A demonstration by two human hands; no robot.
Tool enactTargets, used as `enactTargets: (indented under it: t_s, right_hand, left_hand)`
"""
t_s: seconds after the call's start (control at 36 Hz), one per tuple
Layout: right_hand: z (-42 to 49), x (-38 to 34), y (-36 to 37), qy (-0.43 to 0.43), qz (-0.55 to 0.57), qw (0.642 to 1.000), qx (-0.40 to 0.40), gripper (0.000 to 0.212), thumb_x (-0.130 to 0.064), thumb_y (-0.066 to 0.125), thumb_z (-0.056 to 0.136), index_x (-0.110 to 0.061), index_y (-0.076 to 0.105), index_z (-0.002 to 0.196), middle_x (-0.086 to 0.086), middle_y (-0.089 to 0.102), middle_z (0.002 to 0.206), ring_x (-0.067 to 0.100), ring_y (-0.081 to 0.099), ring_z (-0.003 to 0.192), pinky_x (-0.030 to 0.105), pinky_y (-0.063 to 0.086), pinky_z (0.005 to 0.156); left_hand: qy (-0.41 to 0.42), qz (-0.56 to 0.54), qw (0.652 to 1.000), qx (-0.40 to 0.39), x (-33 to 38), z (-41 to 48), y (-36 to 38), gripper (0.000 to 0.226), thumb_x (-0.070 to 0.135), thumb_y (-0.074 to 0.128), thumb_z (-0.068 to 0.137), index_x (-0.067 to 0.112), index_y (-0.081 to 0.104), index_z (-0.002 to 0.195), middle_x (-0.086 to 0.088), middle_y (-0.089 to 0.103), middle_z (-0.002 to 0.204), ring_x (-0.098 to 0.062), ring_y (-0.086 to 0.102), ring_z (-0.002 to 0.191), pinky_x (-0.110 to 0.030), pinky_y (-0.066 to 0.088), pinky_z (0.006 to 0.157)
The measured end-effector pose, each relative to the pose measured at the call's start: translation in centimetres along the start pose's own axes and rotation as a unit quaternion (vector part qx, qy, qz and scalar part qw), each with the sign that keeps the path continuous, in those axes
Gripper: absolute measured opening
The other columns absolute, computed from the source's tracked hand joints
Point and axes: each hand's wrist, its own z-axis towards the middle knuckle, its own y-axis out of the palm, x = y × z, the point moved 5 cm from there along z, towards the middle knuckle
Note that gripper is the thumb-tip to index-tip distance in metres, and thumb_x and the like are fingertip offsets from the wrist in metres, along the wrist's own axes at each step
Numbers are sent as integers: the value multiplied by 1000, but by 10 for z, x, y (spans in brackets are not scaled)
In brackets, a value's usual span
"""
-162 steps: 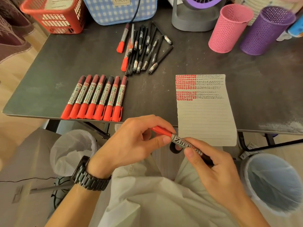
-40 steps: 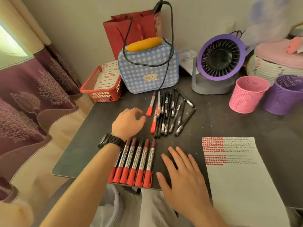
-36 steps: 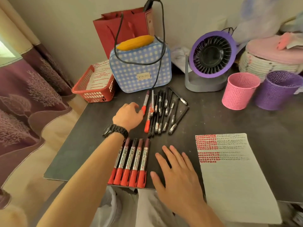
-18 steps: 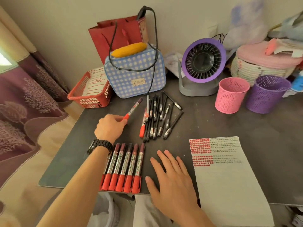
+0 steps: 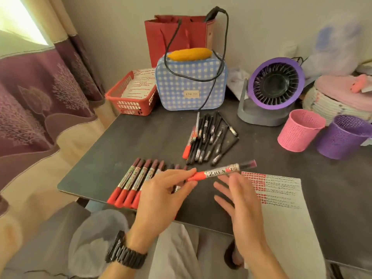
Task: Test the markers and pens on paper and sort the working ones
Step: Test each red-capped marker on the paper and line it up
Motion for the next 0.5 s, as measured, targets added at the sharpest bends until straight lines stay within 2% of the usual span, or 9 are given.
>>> enactTargets:
  t_s: [0.08, 0.14, 0.25, 0.33, 0.42, 0.5]
  right_hand:
    - [-3, -12, -23, 14, 68, 997, 23, 40, -57, 70, 80, -26, 75, 105, 2, 75, 111, 21, 73, 106, 36, 61, 81]
    - [-11, -16, -35, 18, 73, 996, 43, 33, -51, 73, 74, -24, 80, 93, 7, 77, 103, 22, 74, 102, 30, 61, 77]
    - [-27, -15, -56, 25, 75, 995, 64, 32, -48, 74, 75, -24, 80, 96, 11, 78, 101, 23, 75, 99, 29, 61, 76]
    - [-39, -11, -66, 27, 80, 994, 69, 28, -46, 73, 76, -25, 80, 92, 9, 78, 97, 24, 76, 95, 31, 60, 76]
    - [-49, -7, -70, 26, 102, 992, 63, 23, -41, 74, 82, -19, 79, 85, 11, 75, 94, 29, 75, 93, 31, 60, 76]
    - [-55, -6, -71, 10, 153, 987, 38, 23, -37, 69, 86, -16, 76, 81, 11, 70, 91, 26, 71, 90, 32, 59, 79]
  left_hand:
    - [14, -5, 999, -42, 6, -21, 17, 31, 22, 81, 84, 37, 77, 112, 26, 71, 104, -1, 67, 94, -7, 44, 77]
    - [15, 7, 998, -59, 10, -34, 27, 26, 29, 77, 88, 36, 76, 113, 24, 70, 103, -3, 66, 94, -9, 45, 77]
    - [-6, -37, 994, -104, 22, -54, 47, 24, 45, 56, 91, 39, 68, 111, 20, 68, 103, -8, 65, 96, -22, 50, 76]
    - [-32, -52, 989, -132, 26, -62, 62, 26, 54, 42, 94, 39, 63, 100, 16, 67, 90, -10, 62, 85, -27, 48, 69]
    - [-30, 3, 989, -146, 33, -64, 77, 51, 61, 27, 98, 31, 62, 78, 14, 62, 75, -8, 58, 73, -35, 47, 66]
    - [-49, 9, 990, -133, 37, -65, 90, 59, 61, 26, 96, 20, 53, 62, 11, 59, 65, -11, 55, 60, -38, 45, 59]
